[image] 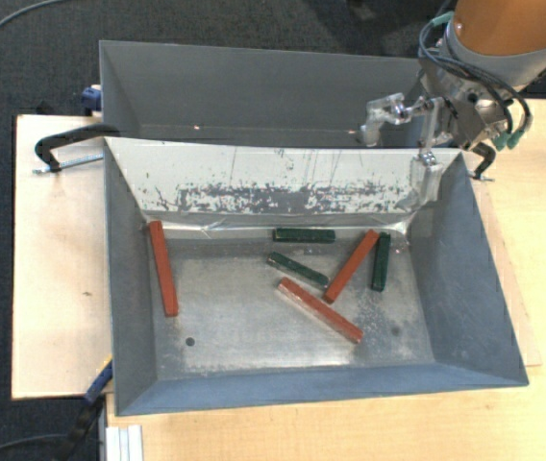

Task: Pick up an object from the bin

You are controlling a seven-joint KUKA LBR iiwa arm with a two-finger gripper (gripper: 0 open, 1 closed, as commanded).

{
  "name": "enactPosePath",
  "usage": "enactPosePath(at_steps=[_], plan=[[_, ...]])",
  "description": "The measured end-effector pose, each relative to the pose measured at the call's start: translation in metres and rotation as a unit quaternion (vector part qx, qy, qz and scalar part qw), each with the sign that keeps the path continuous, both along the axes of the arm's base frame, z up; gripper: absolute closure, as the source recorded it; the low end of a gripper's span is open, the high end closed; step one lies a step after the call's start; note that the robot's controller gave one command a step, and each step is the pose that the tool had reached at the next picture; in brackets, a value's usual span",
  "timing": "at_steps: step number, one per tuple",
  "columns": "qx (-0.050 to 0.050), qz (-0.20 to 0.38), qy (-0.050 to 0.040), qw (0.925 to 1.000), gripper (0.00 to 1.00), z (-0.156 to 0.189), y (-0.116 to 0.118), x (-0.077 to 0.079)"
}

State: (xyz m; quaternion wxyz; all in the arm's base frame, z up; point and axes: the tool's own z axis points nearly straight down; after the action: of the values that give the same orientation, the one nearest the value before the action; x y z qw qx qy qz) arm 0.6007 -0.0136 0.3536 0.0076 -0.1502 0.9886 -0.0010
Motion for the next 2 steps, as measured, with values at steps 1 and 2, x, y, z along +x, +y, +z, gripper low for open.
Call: enactPosePath(at_steps=[1,2], plan=[[0.001,-0.134,0.0109,0.9910,0.00,-0.194,-0.058,-0.050],[0.003,-0.194,0.0113,0.9809,0.00,-0.287,0.026,-0.058]])
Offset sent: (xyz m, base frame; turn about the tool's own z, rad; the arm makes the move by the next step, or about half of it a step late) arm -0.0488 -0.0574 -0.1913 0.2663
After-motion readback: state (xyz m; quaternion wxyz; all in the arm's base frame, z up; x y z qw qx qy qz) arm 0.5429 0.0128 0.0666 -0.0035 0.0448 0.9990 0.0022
